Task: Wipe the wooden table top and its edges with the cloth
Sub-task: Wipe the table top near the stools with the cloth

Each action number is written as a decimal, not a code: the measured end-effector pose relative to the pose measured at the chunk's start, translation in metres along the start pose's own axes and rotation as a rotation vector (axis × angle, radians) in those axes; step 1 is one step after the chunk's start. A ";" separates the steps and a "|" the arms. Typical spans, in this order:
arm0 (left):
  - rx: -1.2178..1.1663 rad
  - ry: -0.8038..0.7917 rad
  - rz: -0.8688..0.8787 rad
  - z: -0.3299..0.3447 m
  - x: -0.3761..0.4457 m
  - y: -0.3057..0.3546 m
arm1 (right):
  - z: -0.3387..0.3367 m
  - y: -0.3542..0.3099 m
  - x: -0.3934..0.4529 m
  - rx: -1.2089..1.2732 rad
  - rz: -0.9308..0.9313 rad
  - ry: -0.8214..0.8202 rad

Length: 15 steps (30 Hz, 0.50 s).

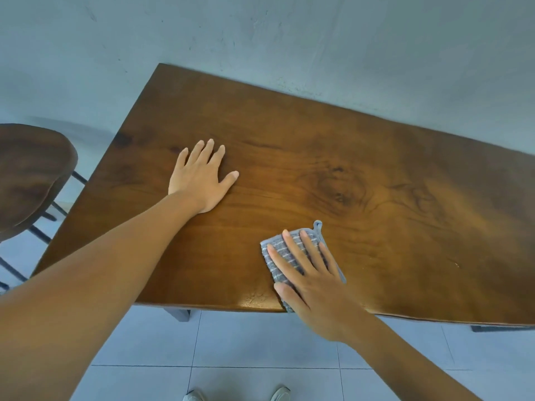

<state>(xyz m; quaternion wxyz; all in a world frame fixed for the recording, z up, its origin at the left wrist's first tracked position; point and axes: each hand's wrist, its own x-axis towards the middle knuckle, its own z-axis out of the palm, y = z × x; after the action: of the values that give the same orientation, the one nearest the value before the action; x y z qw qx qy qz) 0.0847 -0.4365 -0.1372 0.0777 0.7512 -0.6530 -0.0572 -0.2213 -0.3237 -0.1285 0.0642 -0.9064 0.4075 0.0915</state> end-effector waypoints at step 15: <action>0.043 0.011 -0.035 0.006 0.005 0.001 | -0.048 0.066 0.194 0.160 0.352 -0.046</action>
<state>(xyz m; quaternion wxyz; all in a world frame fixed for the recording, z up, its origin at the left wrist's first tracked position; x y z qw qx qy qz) 0.0837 -0.4421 -0.1431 0.0643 0.7643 -0.6404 -0.0402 -0.1390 -0.5171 -0.1266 0.1285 -0.8108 0.5639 0.0895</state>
